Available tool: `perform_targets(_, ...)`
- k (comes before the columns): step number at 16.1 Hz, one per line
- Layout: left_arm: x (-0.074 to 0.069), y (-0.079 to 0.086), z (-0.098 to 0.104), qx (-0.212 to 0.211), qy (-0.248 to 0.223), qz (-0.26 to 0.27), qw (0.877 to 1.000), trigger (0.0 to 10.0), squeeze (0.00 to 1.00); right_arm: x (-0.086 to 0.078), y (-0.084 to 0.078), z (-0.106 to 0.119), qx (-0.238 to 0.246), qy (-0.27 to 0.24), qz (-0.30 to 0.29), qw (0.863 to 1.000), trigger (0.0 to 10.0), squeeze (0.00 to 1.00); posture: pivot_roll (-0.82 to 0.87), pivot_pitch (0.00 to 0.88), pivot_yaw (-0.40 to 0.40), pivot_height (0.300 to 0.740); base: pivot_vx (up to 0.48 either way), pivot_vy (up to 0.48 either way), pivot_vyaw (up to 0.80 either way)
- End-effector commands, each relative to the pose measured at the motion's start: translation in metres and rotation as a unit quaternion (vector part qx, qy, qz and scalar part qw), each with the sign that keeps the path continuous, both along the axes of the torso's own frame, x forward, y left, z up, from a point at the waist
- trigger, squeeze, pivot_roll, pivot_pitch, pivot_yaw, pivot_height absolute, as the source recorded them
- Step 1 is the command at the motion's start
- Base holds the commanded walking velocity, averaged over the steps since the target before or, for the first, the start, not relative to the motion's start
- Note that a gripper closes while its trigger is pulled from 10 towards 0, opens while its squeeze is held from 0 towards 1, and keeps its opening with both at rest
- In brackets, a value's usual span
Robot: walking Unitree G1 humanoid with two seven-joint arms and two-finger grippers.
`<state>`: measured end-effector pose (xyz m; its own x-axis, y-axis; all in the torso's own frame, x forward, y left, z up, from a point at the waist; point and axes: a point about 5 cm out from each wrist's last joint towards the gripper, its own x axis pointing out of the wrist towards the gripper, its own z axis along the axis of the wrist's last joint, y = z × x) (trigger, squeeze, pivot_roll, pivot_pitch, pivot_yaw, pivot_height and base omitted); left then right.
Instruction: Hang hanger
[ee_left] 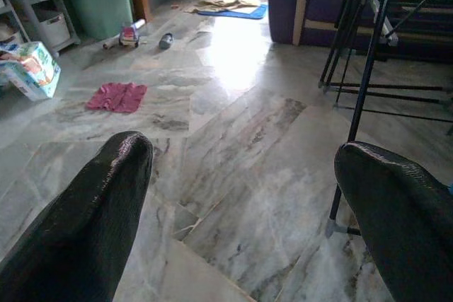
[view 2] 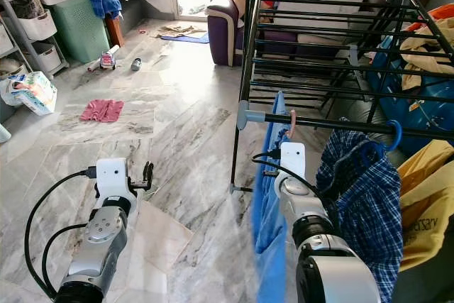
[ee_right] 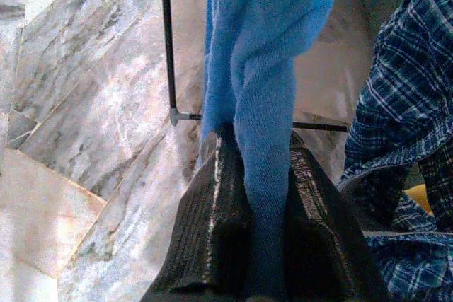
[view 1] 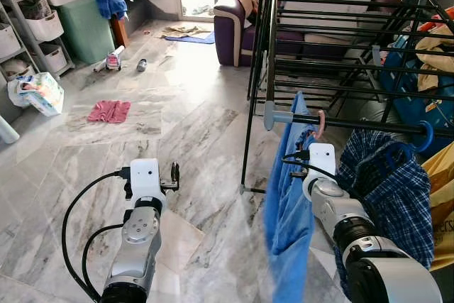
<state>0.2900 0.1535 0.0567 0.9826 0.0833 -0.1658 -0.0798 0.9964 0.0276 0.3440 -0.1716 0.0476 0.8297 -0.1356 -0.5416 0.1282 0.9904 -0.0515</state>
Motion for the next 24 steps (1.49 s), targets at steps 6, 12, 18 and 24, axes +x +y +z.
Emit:
perform_targets(6, -0.001, -0.001, 0.002, 0.001, -0.002, -0.002, 1.000, 10.0, 0.00, -0.001, 0.004, -0.002, 0.028, -0.012, 0.008, 1.000, 10.0, 1.00, 0.07, 0.000, -0.018, 0.740, 0.000, 0.000, 0.00)
perform_targets(12, -0.004, -0.003, -0.003, 0.011, 0.009, -0.009, 1.000, 10.0, 0.00, -0.013, -0.002, 0.000, -0.013, -0.067, 0.023, 0.997, 10.0, 1.00, 0.06, 0.000, -0.020, 0.740, 0.000, 0.000, 0.00)
perform_targets(18, -0.023, 0.005, -0.003, 0.029, 0.006, -0.016, 0.999, 10.0, 0.00, -0.042, -0.015, 0.019, -0.031, -0.155, 0.011, 0.987, 10.0, 1.00, 0.03, 0.000, -0.006, 0.740, 0.000, 0.000, 0.00)
perform_targets(24, -0.035, 0.012, 0.006, 0.054, -0.020, -0.017, 0.998, 10.0, 0.00, -0.079, -0.027, 0.030, -0.015, -0.201, 0.021, 0.979, 10.0, 1.00, 0.02, 0.000, -0.003, 0.740, 0.000, 0.000, 0.00)
